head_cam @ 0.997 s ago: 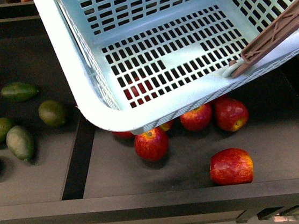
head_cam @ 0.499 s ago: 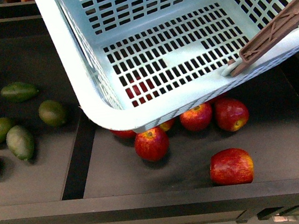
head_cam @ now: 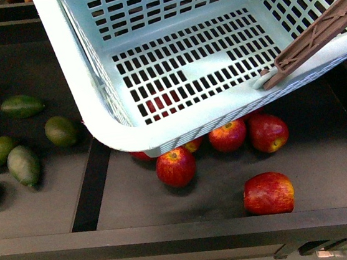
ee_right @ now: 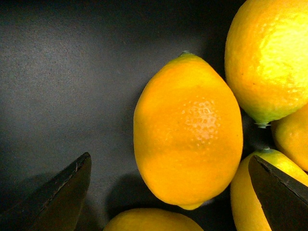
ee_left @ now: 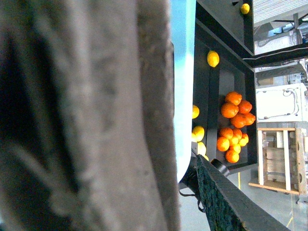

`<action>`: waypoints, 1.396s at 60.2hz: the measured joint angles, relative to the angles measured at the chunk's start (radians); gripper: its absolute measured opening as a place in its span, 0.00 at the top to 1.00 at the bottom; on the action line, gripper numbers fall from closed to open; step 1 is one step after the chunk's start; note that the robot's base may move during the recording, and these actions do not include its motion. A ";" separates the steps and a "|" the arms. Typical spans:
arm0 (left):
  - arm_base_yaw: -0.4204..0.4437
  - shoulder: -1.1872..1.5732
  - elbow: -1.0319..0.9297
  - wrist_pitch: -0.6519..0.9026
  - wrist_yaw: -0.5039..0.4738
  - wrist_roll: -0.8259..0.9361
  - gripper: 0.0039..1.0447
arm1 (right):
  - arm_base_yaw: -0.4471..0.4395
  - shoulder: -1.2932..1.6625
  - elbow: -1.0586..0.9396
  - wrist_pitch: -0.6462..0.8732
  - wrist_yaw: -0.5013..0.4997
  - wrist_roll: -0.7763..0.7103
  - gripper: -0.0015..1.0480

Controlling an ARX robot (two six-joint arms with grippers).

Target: Pick lemon and mango into basket

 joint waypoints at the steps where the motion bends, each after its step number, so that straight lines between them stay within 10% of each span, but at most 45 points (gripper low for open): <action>1: 0.000 0.000 0.000 0.000 0.000 0.000 0.73 | 0.001 0.006 0.007 -0.003 0.000 0.003 0.08; 25: 0.000 0.000 0.000 0.000 -0.001 0.000 0.73 | 0.022 0.102 0.151 -0.061 0.025 0.063 0.08; 40: 0.000 0.000 0.000 0.000 0.000 0.000 0.73 | 0.027 0.109 0.177 -0.125 0.031 0.079 0.37; 54: 0.000 0.000 0.000 0.000 -0.002 0.000 0.73 | 0.021 0.072 0.130 -0.125 -0.002 0.114 0.40; 84: 0.000 0.000 0.000 0.000 -0.001 0.000 0.73 | -0.021 -0.676 -0.357 -0.172 -0.503 0.035 0.40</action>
